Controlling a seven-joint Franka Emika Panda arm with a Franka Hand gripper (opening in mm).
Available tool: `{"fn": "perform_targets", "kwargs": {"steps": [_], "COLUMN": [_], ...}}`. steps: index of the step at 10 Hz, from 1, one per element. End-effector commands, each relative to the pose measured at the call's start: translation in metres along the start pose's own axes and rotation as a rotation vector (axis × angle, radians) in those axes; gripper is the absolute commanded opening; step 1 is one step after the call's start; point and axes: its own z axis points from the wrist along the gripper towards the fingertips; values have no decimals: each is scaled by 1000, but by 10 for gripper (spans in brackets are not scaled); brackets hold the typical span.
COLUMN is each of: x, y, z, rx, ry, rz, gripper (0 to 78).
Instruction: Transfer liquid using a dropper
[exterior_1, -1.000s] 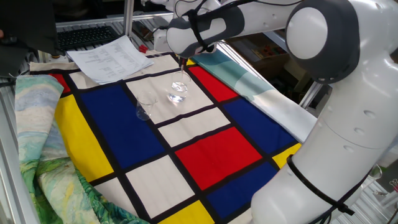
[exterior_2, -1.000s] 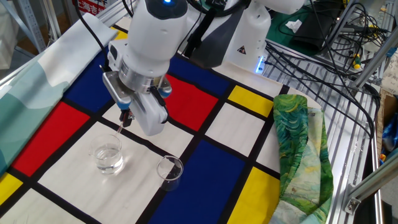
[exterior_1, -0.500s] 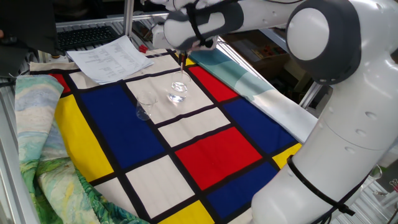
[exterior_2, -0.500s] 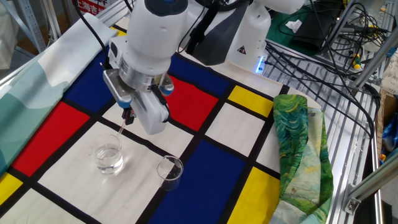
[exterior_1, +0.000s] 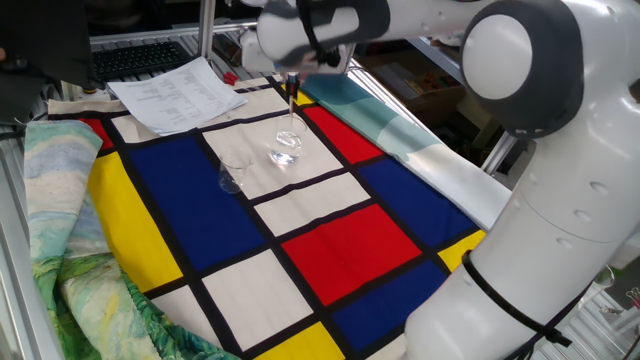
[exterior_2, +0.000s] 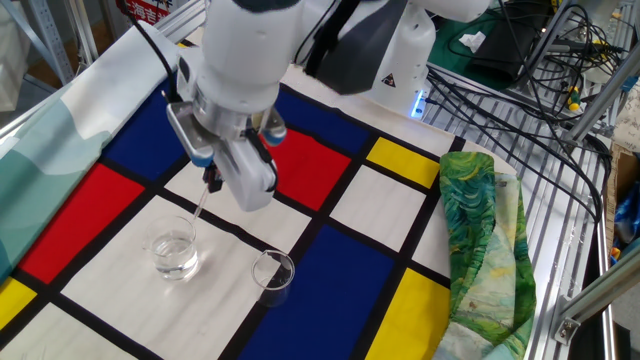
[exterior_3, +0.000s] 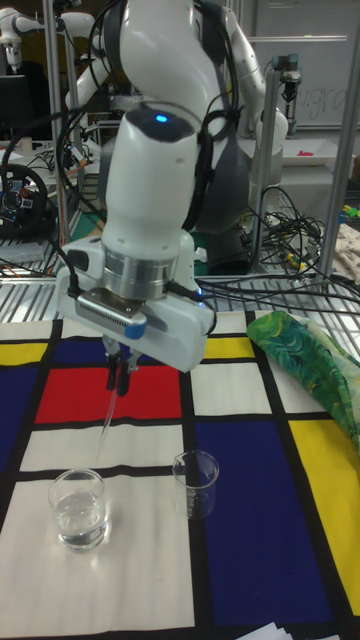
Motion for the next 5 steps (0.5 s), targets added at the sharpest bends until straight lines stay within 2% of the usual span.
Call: {"fn": "perform_targets", "kwargs": {"steps": [1,2,3,4,5], "x": [6,6,10,13,15], "y": [9,9,11,13,15], "z": [-22,-23,-27,-30,-31], "rx": [1,-2,-44,-71,-72], "ry": [57,61,98,129,135], "rz": [34,37,64,83,89], "gripper": [13,13,13,13,13]}}
